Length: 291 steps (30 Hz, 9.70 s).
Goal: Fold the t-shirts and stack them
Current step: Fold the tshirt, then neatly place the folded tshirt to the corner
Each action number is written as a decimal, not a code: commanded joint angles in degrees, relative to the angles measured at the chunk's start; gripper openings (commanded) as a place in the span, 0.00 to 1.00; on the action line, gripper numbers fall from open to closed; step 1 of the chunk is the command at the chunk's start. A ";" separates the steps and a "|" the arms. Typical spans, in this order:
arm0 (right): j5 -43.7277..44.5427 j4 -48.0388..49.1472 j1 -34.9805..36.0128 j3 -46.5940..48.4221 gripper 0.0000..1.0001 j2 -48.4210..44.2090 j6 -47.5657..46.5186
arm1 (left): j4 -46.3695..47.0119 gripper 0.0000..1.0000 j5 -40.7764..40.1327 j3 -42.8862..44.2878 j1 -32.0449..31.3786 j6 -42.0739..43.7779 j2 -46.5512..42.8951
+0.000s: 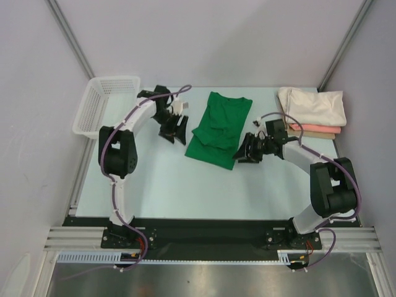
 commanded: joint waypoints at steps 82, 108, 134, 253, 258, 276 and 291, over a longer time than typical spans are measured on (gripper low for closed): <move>-13.58 -17.16 -6.67 -4.55 0.00 -16.80 -4.40 | -6.94 0.00 -2.41 -6.24 -16.20 5.37 -15.97; -9.19 -2.23 -11.33 21.23 0.00 12.24 -3.87 | -2.90 0.00 -6.27 34.33 -9.26 4.76 13.44; -7.77 -11.55 -16.16 36.84 0.76 34.08 -13.47 | 18.82 0.67 30.11 14.70 -2.93 -9.75 11.18; 33.87 -32.54 -29.35 88.87 0.00 40.67 -55.64 | 13.54 0.59 13.14 23.02 -4.77 1.68 14.87; 36.17 -30.17 -29.52 89.84 0.00 45.06 -56.96 | 13.10 0.59 12.00 22.41 -5.04 2.29 14.69; 46.18 -19.27 -28.73 90.02 0.00 50.43 -60.92 | 12.66 0.59 8.39 22.49 -6.71 3.61 15.57; 48.22 -13.05 -25.14 79.33 1.00 33.41 -54.42 | 16.09 1.00 -10.41 22.32 -4.86 1.42 8.81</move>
